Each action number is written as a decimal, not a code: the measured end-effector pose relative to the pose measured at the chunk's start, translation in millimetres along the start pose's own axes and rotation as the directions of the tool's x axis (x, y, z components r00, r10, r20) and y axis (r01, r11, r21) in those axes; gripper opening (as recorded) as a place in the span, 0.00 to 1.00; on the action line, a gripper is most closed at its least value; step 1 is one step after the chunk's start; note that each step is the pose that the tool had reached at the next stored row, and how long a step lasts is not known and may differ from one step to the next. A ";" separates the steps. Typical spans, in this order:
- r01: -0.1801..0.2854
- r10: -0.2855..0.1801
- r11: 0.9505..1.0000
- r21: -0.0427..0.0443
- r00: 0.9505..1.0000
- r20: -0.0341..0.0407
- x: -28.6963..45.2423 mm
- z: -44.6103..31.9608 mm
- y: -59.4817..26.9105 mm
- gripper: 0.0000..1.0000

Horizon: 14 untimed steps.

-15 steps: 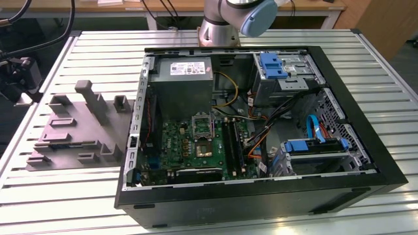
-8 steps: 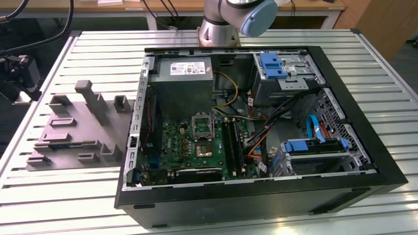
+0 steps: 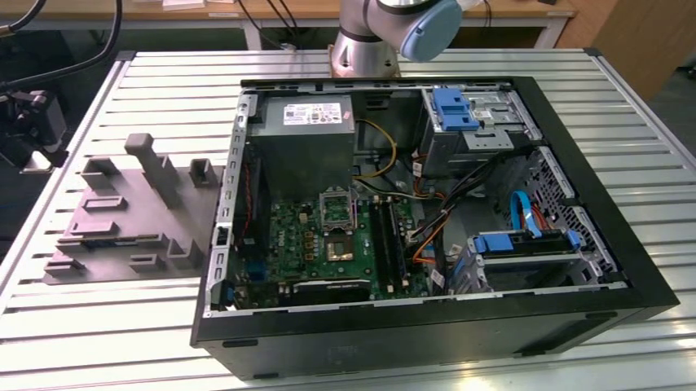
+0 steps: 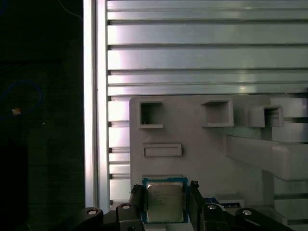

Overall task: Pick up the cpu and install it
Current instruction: 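Pick up the cpu and move it towards the insertion slot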

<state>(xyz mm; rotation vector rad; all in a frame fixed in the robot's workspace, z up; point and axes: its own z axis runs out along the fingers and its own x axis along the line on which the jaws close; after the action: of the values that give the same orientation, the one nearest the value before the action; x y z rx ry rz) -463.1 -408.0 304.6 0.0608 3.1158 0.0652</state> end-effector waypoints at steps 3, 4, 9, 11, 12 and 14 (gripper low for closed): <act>0.000 0.000 1.000 0.000 1.000 0.000 0.0 -0.7 0.0 0.47; 0.000 0.000 1.000 0.000 1.000 0.000 0.0 -1.0 0.0 0.47; 0.000 0.000 1.000 0.000 1.000 0.000 -0.1 -2.4 0.1 0.47; 0.000 0.000 1.000 0.000 1.000 0.000 -0.1 -2.9 0.1 0.47; 0.000 0.000 1.000 0.000 1.000 0.000 -0.1 -3.2 0.2 0.47; 0.000 0.000 1.000 0.000 1.000 0.000 -0.1 -3.7 0.2 0.47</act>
<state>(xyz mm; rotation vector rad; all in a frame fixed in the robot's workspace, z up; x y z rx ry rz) -463.1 -407.9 308.3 0.0608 3.1158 0.0653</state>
